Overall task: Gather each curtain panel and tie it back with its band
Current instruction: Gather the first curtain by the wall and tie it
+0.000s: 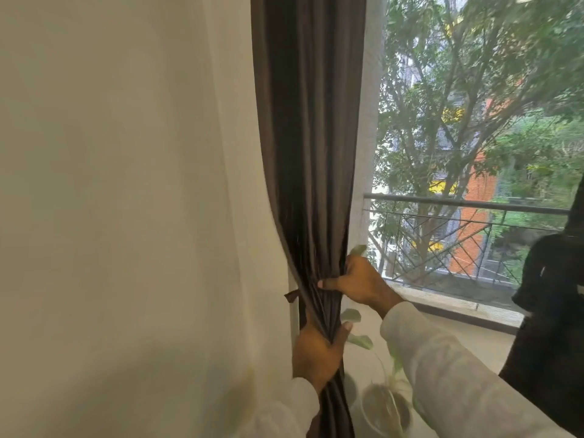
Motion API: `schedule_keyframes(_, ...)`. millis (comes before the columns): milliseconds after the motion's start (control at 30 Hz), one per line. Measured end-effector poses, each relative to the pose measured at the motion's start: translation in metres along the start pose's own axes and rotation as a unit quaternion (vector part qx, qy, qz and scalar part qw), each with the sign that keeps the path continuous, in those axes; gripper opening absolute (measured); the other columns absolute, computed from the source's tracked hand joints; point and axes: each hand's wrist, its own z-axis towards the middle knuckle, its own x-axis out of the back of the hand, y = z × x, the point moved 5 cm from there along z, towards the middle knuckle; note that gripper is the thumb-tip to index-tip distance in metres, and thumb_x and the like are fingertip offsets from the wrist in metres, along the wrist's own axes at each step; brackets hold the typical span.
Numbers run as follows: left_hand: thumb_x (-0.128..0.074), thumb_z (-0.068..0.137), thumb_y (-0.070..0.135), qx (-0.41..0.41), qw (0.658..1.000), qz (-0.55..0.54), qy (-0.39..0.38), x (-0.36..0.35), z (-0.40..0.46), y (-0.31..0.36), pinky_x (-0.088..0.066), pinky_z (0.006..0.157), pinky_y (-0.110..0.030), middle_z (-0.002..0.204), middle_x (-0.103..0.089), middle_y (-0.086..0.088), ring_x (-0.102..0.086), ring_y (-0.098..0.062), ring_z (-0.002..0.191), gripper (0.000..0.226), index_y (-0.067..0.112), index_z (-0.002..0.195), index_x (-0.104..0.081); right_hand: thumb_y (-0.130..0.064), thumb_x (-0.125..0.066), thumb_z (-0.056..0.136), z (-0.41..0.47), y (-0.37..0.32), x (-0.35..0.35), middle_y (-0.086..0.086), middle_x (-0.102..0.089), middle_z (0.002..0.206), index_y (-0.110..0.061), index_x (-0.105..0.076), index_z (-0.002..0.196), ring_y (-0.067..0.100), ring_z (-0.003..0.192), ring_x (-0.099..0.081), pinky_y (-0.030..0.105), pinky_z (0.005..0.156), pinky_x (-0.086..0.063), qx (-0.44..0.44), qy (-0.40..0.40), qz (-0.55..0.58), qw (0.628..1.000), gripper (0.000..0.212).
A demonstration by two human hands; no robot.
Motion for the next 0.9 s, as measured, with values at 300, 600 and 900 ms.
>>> schedule_keyframes(300,-0.066,0.103,0.038,0.034,0.993,0.113,0.021,0.005,0.016,-0.015,-0.059,0.09,-0.039,0.112,-0.077,-0.011,-0.074,-0.032,0.104,0.035,0.01,0.123,-0.073,-0.06,-0.098,0.058,-0.016,-0.047,0.003,-0.012,-0.072,0.125,-0.027,-0.06,0.141,0.004,0.112,-0.07,0.029,0.097,-0.059,0.037,-0.03,0.085,0.995,0.097)
schedule_keyframes(600,-0.087,0.091,0.022,0.125,0.946,-0.248,-0.169,-0.019,0.005,-0.027,-0.061,0.08,-0.025,0.102,-0.079,-0.01,-0.075,-0.016,0.086,0.035,0.008,0.12,-0.074,-0.024,-0.099,0.071,0.009,-0.074,0.039,-0.009,-0.073,0.108,-0.021,-0.07,0.125,0.002,0.093,-0.069,0.026,0.09,-0.061,-0.004,-0.035,0.049,0.998,0.062)
schedule_keyframes(900,-0.093,0.084,0.036,0.233,0.706,-0.59,-0.315,-0.022,-0.031,-0.024,-0.035,0.046,-0.025,0.057,-0.033,-0.005,-0.034,-0.014,0.043,0.048,0.001,0.109,-0.072,-0.039,-0.1,0.067,0.004,-0.083,0.026,-0.004,-0.074,0.124,-0.021,-0.069,0.133,0.015,0.114,-0.07,0.026,0.097,-0.057,-0.004,-0.067,0.015,0.998,0.076)
